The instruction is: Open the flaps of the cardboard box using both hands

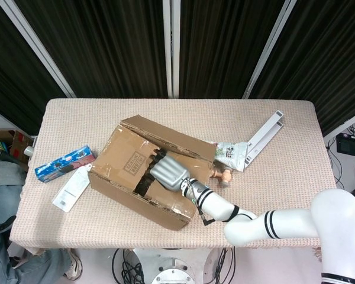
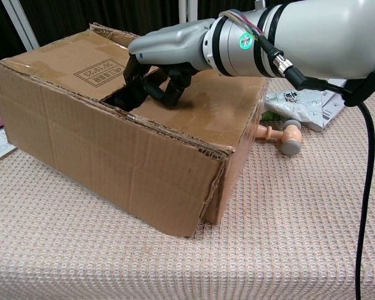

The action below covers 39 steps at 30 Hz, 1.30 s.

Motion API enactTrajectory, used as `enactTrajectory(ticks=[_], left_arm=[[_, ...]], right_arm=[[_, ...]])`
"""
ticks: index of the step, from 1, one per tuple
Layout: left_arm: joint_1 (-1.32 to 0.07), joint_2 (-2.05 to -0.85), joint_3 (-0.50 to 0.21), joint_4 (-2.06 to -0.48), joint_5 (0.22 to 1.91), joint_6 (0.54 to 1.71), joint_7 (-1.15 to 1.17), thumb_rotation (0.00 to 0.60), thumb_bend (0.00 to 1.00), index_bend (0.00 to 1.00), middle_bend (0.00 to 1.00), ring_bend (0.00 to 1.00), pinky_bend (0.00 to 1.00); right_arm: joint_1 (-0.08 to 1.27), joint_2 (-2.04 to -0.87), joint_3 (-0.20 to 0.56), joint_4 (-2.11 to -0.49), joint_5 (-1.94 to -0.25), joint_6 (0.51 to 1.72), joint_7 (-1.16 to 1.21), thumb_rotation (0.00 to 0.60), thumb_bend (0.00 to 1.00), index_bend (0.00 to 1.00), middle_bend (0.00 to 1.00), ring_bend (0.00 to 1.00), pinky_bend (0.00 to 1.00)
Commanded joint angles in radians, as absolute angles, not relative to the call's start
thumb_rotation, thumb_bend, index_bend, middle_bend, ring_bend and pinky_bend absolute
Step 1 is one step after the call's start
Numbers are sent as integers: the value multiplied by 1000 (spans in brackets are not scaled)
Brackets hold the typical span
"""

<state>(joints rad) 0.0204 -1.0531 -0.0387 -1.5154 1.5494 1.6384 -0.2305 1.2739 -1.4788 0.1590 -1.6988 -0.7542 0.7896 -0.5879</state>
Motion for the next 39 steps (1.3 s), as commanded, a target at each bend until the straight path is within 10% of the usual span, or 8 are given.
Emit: enactTrajectory(ticks=[1,39], left_arm=[[20,-1052,-39,-1516,1549,1638,-231,600,0,23,23,93,222],[4,-973,-34,-1725,1624,1656,-71,600,0,23,23,93,222]], right_arm=[[1269,-1472,169,-1705,-775,803,-571,600,722,642,465,108,0],[1034,-1003,202,-2151,-1086,969,-399,600,716,658,504,124,0]])
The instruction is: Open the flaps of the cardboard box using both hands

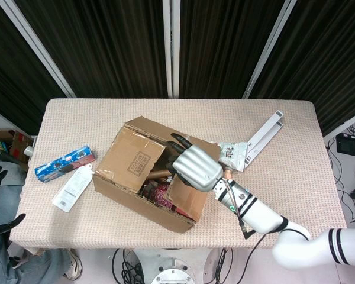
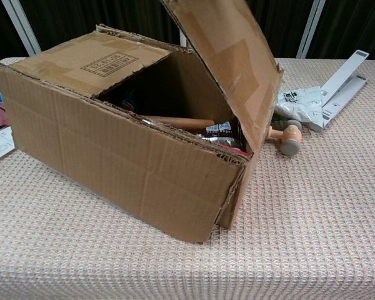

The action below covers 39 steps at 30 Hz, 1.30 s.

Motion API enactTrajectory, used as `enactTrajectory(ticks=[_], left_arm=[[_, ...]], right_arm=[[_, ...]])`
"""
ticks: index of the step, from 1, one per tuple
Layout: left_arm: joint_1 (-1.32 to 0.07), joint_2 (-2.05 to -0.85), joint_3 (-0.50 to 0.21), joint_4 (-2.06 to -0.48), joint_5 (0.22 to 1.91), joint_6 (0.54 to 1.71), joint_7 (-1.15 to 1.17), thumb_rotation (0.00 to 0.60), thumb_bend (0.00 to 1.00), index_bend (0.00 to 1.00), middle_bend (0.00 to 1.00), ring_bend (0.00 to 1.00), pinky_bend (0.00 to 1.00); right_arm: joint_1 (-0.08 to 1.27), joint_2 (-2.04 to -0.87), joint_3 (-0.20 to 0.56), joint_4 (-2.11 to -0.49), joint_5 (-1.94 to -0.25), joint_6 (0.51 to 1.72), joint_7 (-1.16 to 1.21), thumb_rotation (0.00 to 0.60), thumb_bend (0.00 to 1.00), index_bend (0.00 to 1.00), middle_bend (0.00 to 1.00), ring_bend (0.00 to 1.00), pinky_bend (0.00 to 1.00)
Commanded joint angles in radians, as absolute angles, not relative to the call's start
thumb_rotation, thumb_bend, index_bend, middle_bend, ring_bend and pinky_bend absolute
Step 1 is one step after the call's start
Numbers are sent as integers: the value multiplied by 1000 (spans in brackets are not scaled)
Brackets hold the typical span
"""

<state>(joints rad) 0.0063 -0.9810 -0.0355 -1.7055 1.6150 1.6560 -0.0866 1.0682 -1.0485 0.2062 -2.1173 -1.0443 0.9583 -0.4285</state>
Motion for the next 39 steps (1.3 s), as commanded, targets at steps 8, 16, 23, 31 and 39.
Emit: enactTrajectory(ticks=[8,16,23,31,39], left_arm=[[-7,-959,-34,-1792,1649,1649,-6,600,0,23,23,93,222],[-14,-967,-27,-1830,1662,1634,44,600,0,23,23,93,222],[-18,-959,-22,-1864,1679,1631,55,600,0,23,23,93,223],[-22,-966,-14,-1880,1690,1619,70,600,0,23,23,93,222],[-59,-969,-33,-1936,1701,1579,141,600,0,23,23,93,222]], right_arm=[[927,-862,187,-2221,-1229,993,-287,600,717,657,499,124,0],[819,-707,153,-2251,-1365,982,-141,600,709,620,486,124,0],[716,-513,135,-2290,-1515,1002,54,600,682,561,486,132,0],[597,-339,70,-2238,-1749,1024,328,600,662,466,486,132,0],[500,-411,73,-2125,-1790,1211,432,600,487,163,243,35,0]])
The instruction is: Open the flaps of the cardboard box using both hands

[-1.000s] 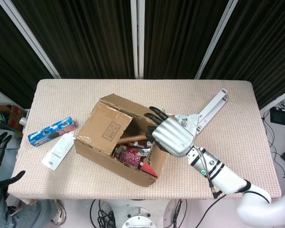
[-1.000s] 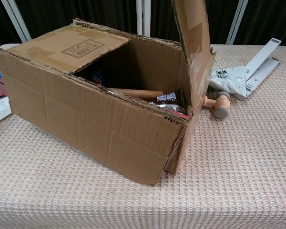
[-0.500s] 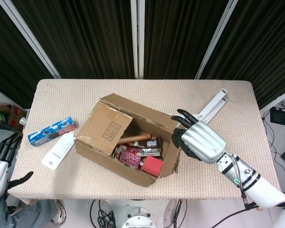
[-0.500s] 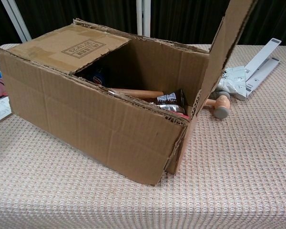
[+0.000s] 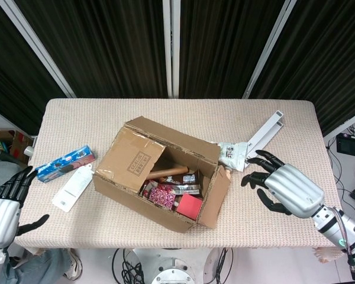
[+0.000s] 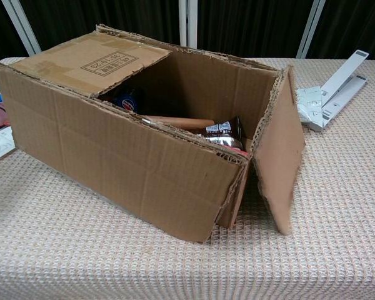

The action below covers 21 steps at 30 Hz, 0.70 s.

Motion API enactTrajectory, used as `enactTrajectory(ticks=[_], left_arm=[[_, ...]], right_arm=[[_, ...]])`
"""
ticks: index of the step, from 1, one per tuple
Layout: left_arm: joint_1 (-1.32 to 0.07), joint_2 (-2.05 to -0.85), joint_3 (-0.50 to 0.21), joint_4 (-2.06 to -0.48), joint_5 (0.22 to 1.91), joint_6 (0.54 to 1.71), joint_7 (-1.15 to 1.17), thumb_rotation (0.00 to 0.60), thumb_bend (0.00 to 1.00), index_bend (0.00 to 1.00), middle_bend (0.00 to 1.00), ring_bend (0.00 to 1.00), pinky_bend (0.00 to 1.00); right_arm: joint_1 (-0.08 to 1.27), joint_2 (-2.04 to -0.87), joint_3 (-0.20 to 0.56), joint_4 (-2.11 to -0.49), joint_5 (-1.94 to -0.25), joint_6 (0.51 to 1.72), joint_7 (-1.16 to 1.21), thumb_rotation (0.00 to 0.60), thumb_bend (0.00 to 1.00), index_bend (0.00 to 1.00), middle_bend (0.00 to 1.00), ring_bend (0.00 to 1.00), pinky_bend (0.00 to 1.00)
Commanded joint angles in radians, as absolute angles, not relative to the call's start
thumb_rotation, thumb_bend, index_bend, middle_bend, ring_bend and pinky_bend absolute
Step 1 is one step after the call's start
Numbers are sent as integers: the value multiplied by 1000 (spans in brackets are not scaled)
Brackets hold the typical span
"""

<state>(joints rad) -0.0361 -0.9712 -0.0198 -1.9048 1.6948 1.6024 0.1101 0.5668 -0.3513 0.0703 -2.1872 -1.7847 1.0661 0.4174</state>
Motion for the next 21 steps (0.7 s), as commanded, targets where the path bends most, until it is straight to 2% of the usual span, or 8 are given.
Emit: enactTrajectory(ticks=[1,3,4,6,9,16,18,21], left_arm=[[-72,-968,-40,-1952,1706,1567,157,600,0,23,23,93,222],[-110,-969,-59,-1999,1719,1526,197,600,0,23,23,93,222],[-130,-971,-68,-2023,1722,1502,216,600,0,23,23,93,222],[-182,-987,-93,-2089,1718,1437,268,600,0,23,23,93,221],[-272,-1032,-143,-2185,1671,1324,381,600,0,23,23,93,217],[-533,-1230,-323,-2273,1378,1121,658,600,0,24,23,93,210],[-621,-1286,-375,-2266,1256,1090,742,600,0,24,26,93,210],[-735,-1387,-409,-2220,1079,1095,858,600,0,24,31,85,209]], right_arm=[[481,-434,79,-2109,-1779,1257,414,600,425,85,160,11,0],[436,-492,99,-2073,-1735,1361,332,600,337,6,39,0,0],[418,-518,111,-2061,-1710,1405,277,600,323,0,9,0,0],[381,-577,136,-2041,-1655,1493,158,600,320,0,0,0,0],[349,-636,158,-2025,-1614,1567,106,600,320,0,0,0,0],[310,-658,161,-1975,-1568,1577,145,600,320,0,0,0,0],[303,-662,162,-1959,-1561,1575,164,600,319,0,0,0,0],[293,-666,168,-1939,-1557,1582,198,600,320,0,0,0,0]])
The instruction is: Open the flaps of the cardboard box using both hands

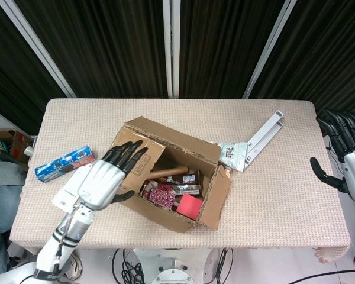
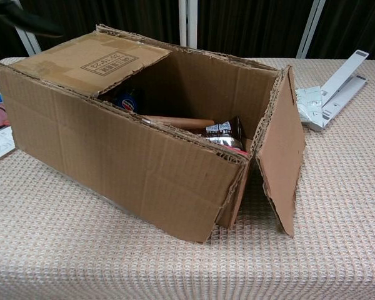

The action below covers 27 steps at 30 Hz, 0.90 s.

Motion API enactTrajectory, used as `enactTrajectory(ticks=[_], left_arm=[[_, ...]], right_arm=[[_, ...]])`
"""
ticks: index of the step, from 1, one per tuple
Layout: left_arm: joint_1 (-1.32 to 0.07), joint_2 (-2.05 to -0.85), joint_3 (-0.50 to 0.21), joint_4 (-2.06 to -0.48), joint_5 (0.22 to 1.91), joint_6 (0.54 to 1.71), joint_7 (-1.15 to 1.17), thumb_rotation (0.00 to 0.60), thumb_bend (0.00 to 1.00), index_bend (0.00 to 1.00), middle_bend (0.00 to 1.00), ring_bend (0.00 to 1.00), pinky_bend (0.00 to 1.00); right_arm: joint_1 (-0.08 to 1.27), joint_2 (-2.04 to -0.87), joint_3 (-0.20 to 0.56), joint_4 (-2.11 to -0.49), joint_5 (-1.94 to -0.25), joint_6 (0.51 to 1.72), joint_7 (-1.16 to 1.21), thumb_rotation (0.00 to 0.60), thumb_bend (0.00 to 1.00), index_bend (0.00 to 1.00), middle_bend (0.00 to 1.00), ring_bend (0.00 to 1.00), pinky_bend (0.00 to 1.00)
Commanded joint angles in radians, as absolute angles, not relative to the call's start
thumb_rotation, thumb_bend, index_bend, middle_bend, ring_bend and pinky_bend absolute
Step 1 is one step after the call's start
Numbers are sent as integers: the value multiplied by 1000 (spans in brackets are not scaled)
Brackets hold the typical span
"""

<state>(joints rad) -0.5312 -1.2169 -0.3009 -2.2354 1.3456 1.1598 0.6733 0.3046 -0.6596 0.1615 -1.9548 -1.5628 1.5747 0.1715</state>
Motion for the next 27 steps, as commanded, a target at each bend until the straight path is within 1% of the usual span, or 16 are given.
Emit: enactTrajectory(ticks=[1,4,6,9,12,15,17,21,27], left_arm=[[-765,-1421,-412,-2199,1034,1108,893,600,0,24,30,79,207],[-844,-1530,-401,-2115,933,1156,976,600,0,24,13,48,189],[-874,-1577,-395,-2063,882,1161,965,598,0,24,3,36,182],[-897,-1623,-374,-1977,878,1196,968,577,0,23,0,32,177],[-903,-1655,-345,-1913,899,1240,974,579,0,16,0,32,170],[-912,-1678,-302,-1841,962,1285,1012,597,0,11,0,32,163],[-913,-1685,-281,-1814,974,1299,1035,600,0,7,0,32,162],[-914,-1682,-261,-1808,937,1313,1084,600,0,0,0,32,162],[-922,-1673,-240,-1800,896,1338,1166,600,0,0,0,31,162]], right_arm=[[290,-665,169,-1932,-1558,1584,210,600,319,0,0,0,0],[282,-663,173,-1907,-1558,1585,241,600,319,0,0,0,0],[278,-661,174,-1889,-1554,1579,260,600,319,0,0,0,0],[272,-663,176,-1860,-1545,1572,293,600,319,0,0,0,0],[267,-669,180,-1826,-1535,1568,326,600,316,0,0,0,0],[265,-681,184,-1800,-1530,1562,354,600,307,0,0,0,0],[265,-687,184,-1789,-1532,1555,368,600,291,0,0,0,0],[267,-701,185,-1769,-1539,1545,385,600,251,0,0,0,0],[270,-716,187,-1760,-1549,1535,386,600,247,0,0,0,0]])
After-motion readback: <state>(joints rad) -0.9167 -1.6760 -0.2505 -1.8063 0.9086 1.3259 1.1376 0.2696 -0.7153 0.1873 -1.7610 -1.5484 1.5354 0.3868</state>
